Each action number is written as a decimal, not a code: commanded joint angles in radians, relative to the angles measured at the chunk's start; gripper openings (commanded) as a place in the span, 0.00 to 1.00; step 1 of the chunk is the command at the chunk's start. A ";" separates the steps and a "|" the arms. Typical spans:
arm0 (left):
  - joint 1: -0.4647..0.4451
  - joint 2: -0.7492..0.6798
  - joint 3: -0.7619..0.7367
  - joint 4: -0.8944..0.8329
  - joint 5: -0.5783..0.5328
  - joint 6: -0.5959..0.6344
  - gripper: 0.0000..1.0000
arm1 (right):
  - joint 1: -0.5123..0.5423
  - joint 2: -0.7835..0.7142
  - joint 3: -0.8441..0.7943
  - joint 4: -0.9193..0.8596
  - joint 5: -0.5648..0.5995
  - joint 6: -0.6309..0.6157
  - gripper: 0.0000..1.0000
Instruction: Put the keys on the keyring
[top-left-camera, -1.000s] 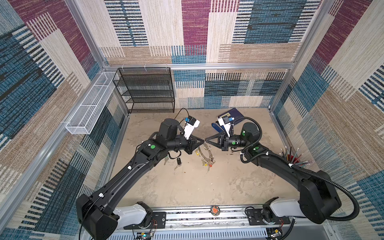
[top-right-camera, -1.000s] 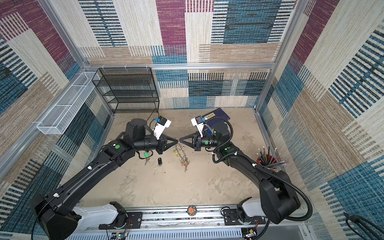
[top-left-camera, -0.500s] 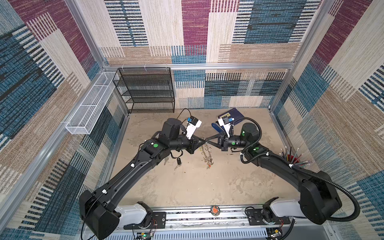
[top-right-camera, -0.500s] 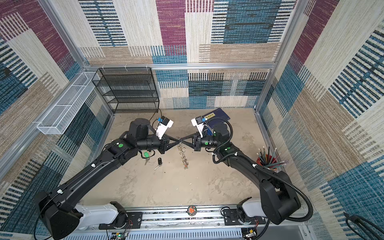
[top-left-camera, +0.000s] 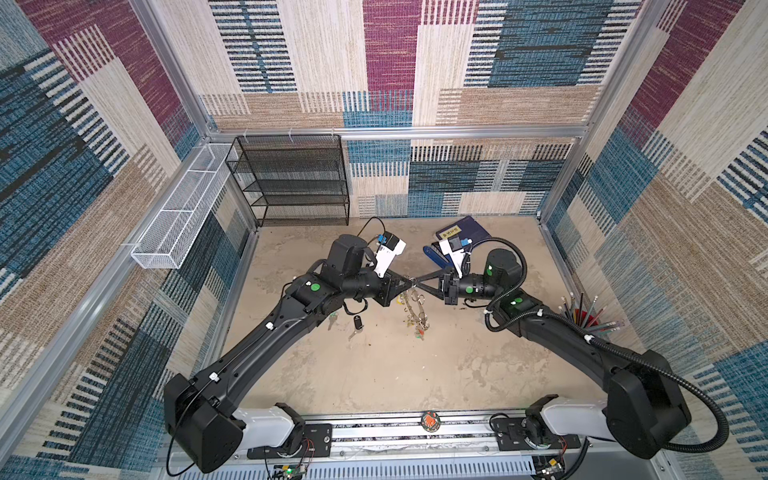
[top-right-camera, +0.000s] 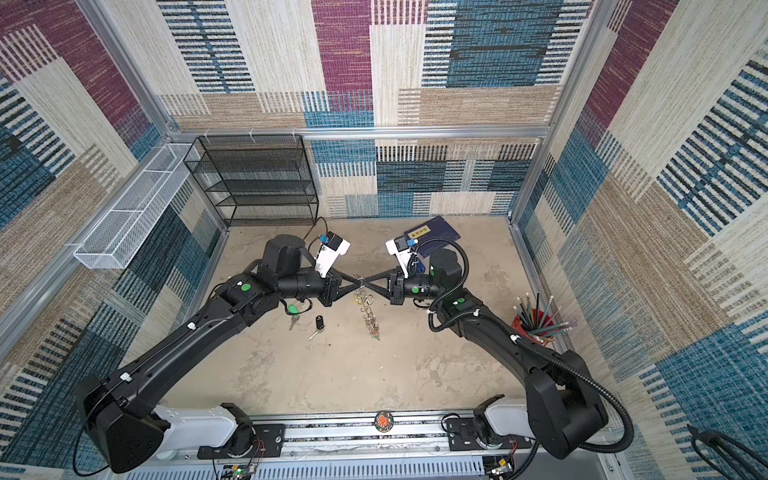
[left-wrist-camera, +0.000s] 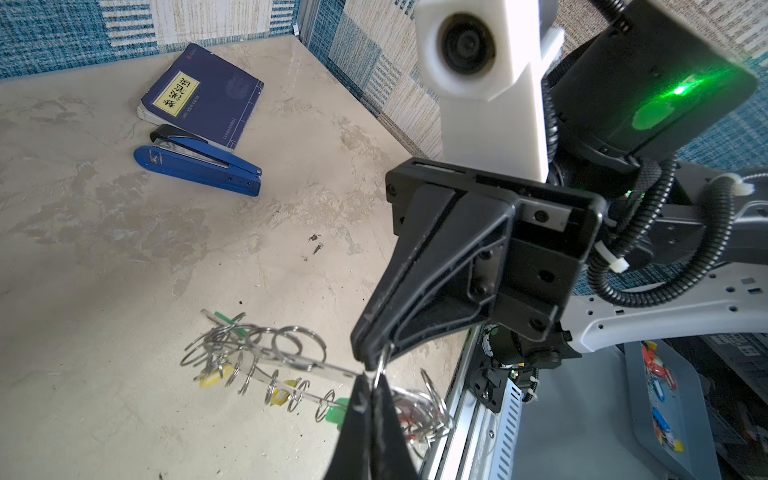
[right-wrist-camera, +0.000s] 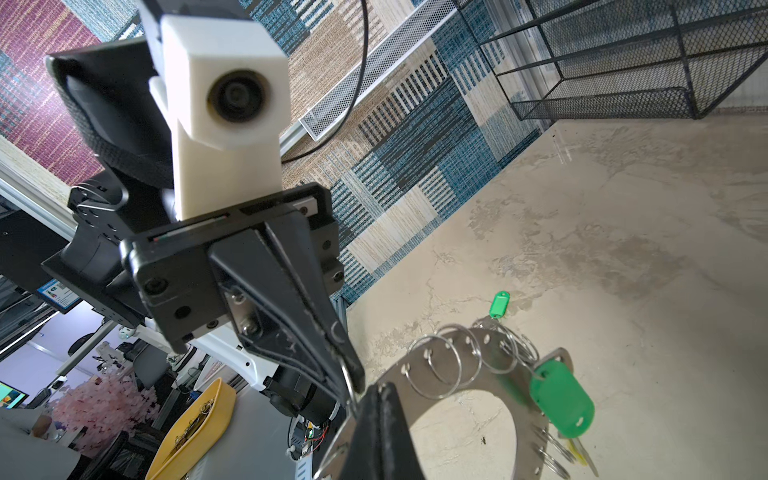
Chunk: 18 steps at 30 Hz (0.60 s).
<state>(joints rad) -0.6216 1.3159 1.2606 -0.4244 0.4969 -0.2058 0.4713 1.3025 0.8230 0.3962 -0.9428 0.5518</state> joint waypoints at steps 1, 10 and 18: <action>0.006 0.006 0.008 -0.005 -0.110 0.005 0.00 | 0.006 -0.024 -0.004 0.114 -0.117 0.009 0.00; 0.025 -0.047 -0.046 0.103 -0.007 -0.046 0.00 | -0.070 -0.069 -0.036 0.151 -0.125 0.048 0.05; 0.035 -0.154 -0.255 0.524 0.187 -0.185 0.00 | -0.082 -0.119 -0.050 0.153 -0.119 0.052 0.34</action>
<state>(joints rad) -0.5884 1.1790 1.0374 -0.1349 0.5953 -0.3180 0.3912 1.1961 0.7731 0.5144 -1.0481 0.5900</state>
